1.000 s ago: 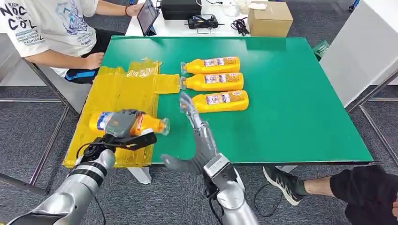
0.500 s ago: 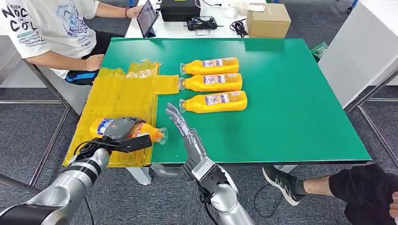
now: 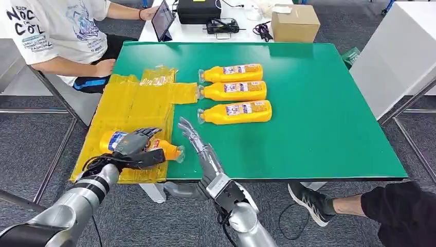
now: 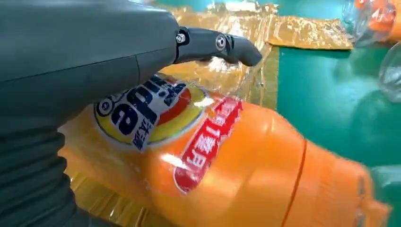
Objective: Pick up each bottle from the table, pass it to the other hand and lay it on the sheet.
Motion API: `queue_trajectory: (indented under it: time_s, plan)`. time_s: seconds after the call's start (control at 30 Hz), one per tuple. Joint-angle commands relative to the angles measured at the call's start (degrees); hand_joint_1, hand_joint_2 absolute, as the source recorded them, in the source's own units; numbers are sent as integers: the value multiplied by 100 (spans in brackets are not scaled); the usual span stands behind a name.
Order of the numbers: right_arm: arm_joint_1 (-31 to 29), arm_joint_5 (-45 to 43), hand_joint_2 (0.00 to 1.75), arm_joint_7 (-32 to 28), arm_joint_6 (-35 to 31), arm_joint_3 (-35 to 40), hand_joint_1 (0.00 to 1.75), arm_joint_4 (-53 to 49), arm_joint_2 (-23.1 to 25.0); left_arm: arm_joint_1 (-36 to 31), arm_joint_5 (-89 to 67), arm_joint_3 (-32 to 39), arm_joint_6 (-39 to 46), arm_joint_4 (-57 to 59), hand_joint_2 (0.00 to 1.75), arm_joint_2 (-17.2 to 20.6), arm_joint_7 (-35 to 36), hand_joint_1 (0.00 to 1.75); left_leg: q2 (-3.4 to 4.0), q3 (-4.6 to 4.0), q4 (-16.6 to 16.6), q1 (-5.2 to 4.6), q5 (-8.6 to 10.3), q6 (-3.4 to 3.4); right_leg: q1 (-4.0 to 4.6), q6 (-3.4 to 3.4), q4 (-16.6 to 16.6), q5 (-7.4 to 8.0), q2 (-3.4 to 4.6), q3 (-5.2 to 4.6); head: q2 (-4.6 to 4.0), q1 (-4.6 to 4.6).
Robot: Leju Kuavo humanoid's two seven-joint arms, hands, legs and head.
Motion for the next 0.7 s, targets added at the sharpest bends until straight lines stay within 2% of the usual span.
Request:
queue_trajectory:
  time_s: [0.03,0.33,0.4,0.43,0.53,0.57,0.6,0.67,0.7]
  plan:
    - [-242,-27,175,4,10,169,0,506,-126,222,270,-69,-455,457,0,-20,-96,0,17,29,-10,0,-3,-5,1,-8,-9,1,17,23,0,2]
    - [-408,-46,175,-11,36,210,0,858,-68,333,1702,241,-1550,224,0,-34,-636,0,18,56,-13,0,-3,-5,0,-10,-12,2,21,53,0,0]
    - [-385,-46,175,-10,25,197,0,832,-61,416,1974,336,-1284,35,0,-155,-705,0,19,60,-15,-1,-3,-5,0,-10,-14,3,22,57,0,0]
    - [-321,-35,175,-10,-27,147,0,765,-44,470,2173,522,-787,-135,0,-361,-669,0,26,64,-20,1,-2,-8,2,-14,-20,6,28,58,0,2]
    - [-171,129,175,19,-260,70,0,542,-14,615,1929,1234,1935,-1547,0,-1224,15,0,-18,48,-13,3,3,-6,4,-12,-16,-2,-17,56,0,0]
    - [-180,155,175,50,-280,111,0,465,-7,772,1715,1459,2176,-2330,0,-1347,320,0,-33,38,-2,-1,4,-1,-1,-4,-5,-6,-31,45,0,0]
    - [-181,159,175,100,-293,137,0,420,-5,930,1523,1559,1811,-2937,0,-1364,604,0,-56,18,9,5,4,-1,5,-7,0,-11,-55,35,0,4]
    - [-138,138,175,175,-322,190,0,378,12,1289,1505,2381,2038,-3994,0,-1696,487,0,-20,-1,16,6,2,0,5,-5,6,-3,-19,4,0,0]
    - [-134,132,175,183,-339,218,0,384,8,1394,1439,2548,1888,-4249,0,-1746,419,0,-8,-10,25,8,-8,-1,8,-6,11,-5,-10,-6,0,6]
